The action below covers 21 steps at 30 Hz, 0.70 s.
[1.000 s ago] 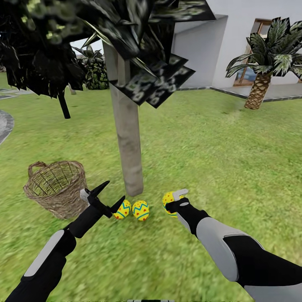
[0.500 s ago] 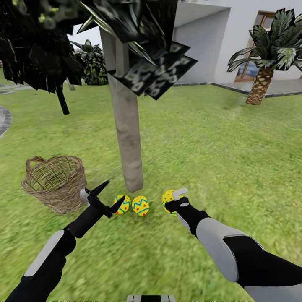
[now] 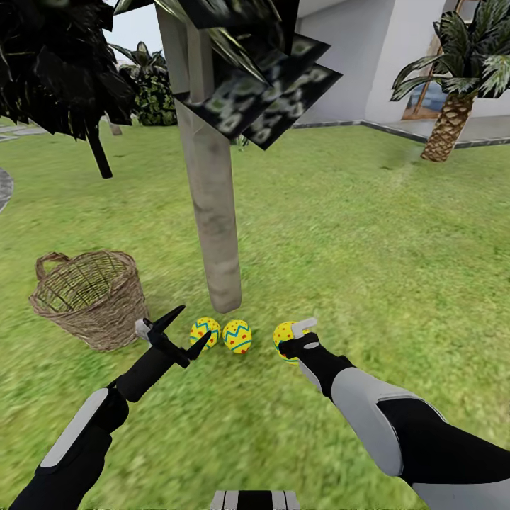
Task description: Take the three Easter eggs out of the wicker basket on the lawn in the garden, then place them on the lawn next to a single tree (choose any tree) so that all three eggs are next to the same tree and none are left in the basket.
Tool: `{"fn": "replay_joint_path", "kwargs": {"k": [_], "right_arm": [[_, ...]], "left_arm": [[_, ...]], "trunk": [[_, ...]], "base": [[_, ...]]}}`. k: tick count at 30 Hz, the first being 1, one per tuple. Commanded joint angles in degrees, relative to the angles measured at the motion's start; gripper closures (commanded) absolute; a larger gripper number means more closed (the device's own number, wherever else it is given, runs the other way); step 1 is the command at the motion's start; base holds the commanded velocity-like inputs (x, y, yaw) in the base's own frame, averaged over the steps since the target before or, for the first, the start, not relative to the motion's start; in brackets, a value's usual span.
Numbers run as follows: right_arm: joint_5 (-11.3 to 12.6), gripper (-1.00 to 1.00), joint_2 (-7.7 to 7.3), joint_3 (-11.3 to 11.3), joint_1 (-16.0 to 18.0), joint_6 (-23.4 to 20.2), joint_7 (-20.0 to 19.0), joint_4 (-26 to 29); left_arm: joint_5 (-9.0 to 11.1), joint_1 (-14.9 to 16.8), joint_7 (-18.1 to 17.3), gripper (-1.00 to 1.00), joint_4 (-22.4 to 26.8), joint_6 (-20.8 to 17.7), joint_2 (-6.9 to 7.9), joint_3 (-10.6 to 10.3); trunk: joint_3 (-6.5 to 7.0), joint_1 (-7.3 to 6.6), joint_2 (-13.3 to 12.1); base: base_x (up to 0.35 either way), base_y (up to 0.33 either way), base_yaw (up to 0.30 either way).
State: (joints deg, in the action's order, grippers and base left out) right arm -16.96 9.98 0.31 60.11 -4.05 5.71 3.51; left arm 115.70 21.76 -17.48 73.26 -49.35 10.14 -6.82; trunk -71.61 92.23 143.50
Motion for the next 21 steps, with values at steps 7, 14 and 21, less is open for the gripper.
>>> {"fn": "replay_joint_path", "kwargs": {"k": [7, 14, 21], "right_arm": [[-0.44, 1.0, 0.02, 0.04, 0.01, -0.43, 0.47, 0.14], [-0.44, 1.0, 0.02, -0.02, 0.01, -0.35, 0.45, 0.09], [-0.44, 1.0, 0.02, -0.05, 0.01, -0.35, 0.45, 0.09]], "left_arm": [[-0.04, 0.03, -0.32, -1.0, -0.04, -0.05, 0.05, -0.16], [-0.05, 0.03, -0.01, -1.0, -0.12, -0.11, 0.05, -0.24], [-0.09, 0.03, 0.07, -1.0, -0.13, -0.14, 0.05, -0.23]], "trunk": [[-1.6, 0.17, 0.11], [-1.82, 0.19, 0.13], [-1.82, 0.19, 0.13]], "base": [[0.0, 0.0, 0.0], [0.004, -0.001, 0.0], [0.269, -0.098, 0.0]]}}
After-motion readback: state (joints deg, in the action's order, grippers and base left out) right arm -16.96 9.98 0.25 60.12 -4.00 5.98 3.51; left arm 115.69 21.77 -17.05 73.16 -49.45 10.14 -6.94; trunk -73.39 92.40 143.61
